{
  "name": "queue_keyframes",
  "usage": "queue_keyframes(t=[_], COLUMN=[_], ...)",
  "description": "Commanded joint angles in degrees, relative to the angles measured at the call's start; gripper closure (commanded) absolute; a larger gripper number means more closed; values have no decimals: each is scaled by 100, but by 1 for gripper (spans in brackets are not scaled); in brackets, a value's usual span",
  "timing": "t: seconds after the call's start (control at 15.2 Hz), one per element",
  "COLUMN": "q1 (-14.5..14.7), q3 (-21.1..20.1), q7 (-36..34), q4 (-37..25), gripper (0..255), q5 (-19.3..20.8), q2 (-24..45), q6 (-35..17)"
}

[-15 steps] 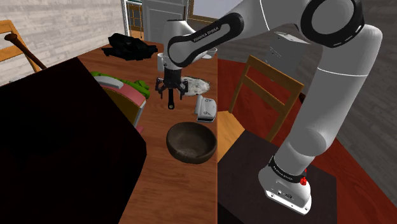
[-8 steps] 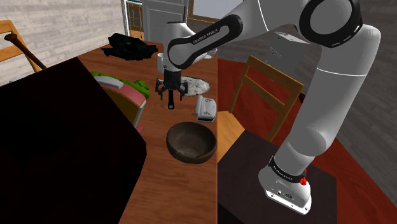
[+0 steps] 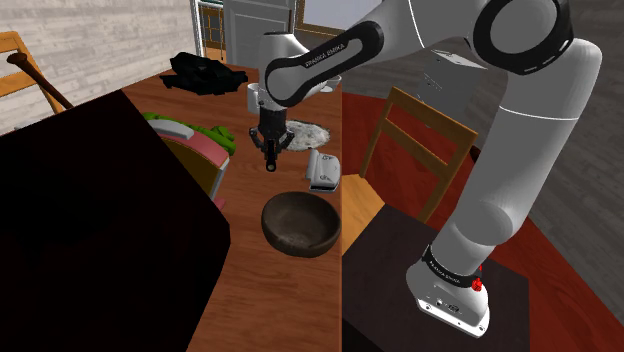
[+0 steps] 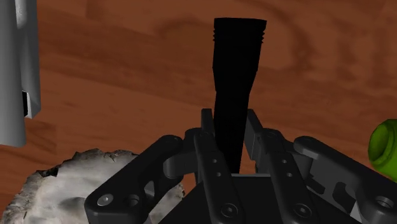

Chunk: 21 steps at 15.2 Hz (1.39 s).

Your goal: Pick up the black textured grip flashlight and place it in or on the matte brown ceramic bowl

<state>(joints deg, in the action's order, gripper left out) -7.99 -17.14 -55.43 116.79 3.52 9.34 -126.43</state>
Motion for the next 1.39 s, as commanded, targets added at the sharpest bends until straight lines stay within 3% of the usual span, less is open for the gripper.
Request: queue_keyframes(t=[0.0, 1.32], q1=[14, -11], q3=[-17, -47], q7=[1, 124], q4=[31, -814], gripper=[255, 255], q5=[-12, -211], q2=[39, -452], q6=[-65, 1246])
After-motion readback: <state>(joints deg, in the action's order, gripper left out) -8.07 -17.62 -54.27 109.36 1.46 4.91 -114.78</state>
